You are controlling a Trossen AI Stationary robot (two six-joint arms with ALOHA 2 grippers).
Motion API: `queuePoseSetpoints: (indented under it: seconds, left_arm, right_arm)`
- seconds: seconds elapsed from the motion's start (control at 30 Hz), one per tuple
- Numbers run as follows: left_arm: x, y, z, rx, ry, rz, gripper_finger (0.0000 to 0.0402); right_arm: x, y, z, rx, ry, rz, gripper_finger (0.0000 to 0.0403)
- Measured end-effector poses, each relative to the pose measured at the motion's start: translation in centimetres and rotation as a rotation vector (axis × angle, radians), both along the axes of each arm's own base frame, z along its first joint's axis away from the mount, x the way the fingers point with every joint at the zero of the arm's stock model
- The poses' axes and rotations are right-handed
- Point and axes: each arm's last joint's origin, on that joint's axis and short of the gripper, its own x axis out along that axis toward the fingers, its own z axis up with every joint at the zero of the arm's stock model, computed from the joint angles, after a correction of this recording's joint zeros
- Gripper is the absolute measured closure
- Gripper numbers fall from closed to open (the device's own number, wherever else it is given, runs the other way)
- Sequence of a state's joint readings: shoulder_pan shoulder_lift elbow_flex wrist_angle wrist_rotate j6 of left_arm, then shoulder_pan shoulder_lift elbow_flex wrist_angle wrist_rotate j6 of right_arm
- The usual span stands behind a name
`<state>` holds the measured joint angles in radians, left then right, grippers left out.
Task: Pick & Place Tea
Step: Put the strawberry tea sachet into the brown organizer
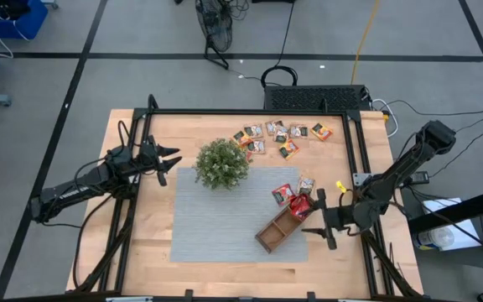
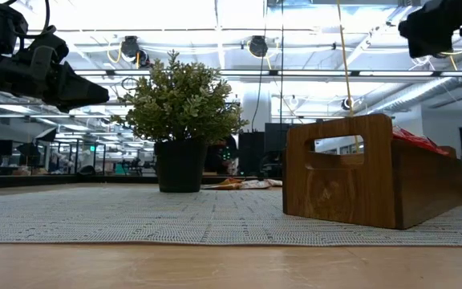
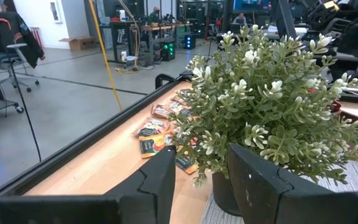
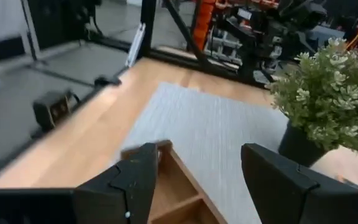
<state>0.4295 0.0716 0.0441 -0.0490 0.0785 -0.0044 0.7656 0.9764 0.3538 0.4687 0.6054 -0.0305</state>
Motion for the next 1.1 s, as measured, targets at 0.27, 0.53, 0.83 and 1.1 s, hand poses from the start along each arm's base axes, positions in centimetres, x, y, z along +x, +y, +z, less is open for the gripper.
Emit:
queuePoseSetpoints:
  seconds: [0.27,0.53,0.83,1.1]
  left_arm:
    - [0.0,0.0,0.0,0.0,0.0,0.0,0.0254]
    - [0.0,0.0,0.0,0.0,0.0,0.0,0.0254]
    - [0.0,0.0,0.0,0.0,0.0,0.0,0.0254]
    - [0.0,0.0,0.0,0.0,0.0,0.0,0.0254]
  right_arm:
    - [3.5,2.0,1.0,-0.145,0.218,-0.157,0.0188]
    - [6.4,3.1,0.8,0.113,0.581,-0.249,0.0203]
    - [6.0,2.8,-1.0,0.171,0.708,-0.385,0.03]
    - [5.4,2.4,-1.5,0.216,0.766,-0.492,0.0396]
